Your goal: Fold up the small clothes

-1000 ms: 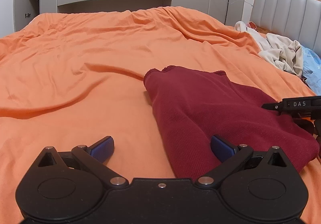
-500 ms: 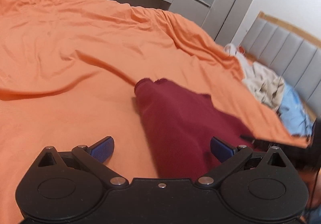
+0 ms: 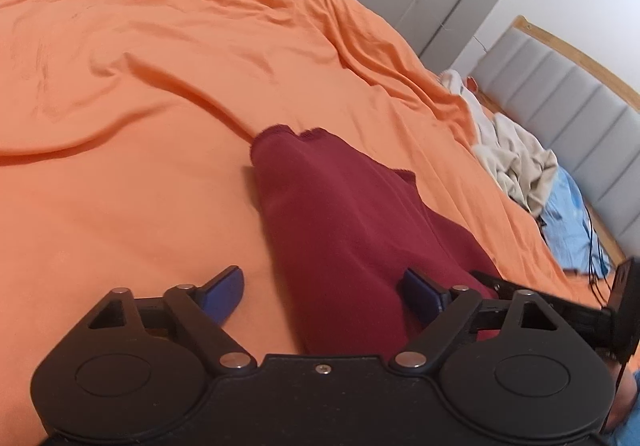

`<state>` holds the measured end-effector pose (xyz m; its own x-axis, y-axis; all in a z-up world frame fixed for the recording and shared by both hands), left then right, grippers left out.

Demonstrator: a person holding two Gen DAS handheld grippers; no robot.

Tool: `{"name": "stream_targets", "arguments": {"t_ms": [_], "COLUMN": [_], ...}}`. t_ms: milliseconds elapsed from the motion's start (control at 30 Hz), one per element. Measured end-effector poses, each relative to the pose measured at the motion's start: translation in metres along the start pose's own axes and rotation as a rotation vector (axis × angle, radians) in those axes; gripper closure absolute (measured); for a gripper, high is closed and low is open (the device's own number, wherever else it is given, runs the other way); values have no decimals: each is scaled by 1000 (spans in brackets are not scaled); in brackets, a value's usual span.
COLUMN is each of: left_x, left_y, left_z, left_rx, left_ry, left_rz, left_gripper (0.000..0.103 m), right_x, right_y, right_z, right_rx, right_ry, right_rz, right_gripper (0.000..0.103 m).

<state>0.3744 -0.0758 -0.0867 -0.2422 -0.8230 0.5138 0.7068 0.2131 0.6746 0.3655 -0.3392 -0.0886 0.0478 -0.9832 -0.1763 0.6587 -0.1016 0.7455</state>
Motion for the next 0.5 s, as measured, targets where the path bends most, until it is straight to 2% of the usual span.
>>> {"name": "stream_targets", "arguments": {"t_ms": [167, 267, 500], "left_x": [3, 6, 6], "left_y": [-3, -5, -6], "left_z": [1, 2, 2], "left_rx": [0, -7, -6], "left_ry": [0, -17, -22], "left_rz": [-16, -19, -19], "left_gripper": [27, 39, 40], "right_x": [0, 0, 0], "right_y": [0, -1, -1], "right_z": [-1, -1, -1], "right_rx": [1, 1, 4], "right_ry": [-5, -6, -6], "right_rz": [4, 5, 5], "right_gripper": [63, 63, 63]}}
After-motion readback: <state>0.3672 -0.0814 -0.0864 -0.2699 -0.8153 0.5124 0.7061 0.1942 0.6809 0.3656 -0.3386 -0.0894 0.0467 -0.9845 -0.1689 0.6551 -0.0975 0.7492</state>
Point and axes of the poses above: each gripper's, at about its wrist camera, not at the fingertips, and z roughly against the way its jaws point, x to its right, y to its top, the point moved 7 cm from there along -z, roughly the way its jaws point, and after that the axes turned 6 degrees about -y, right-handed, at the moved point
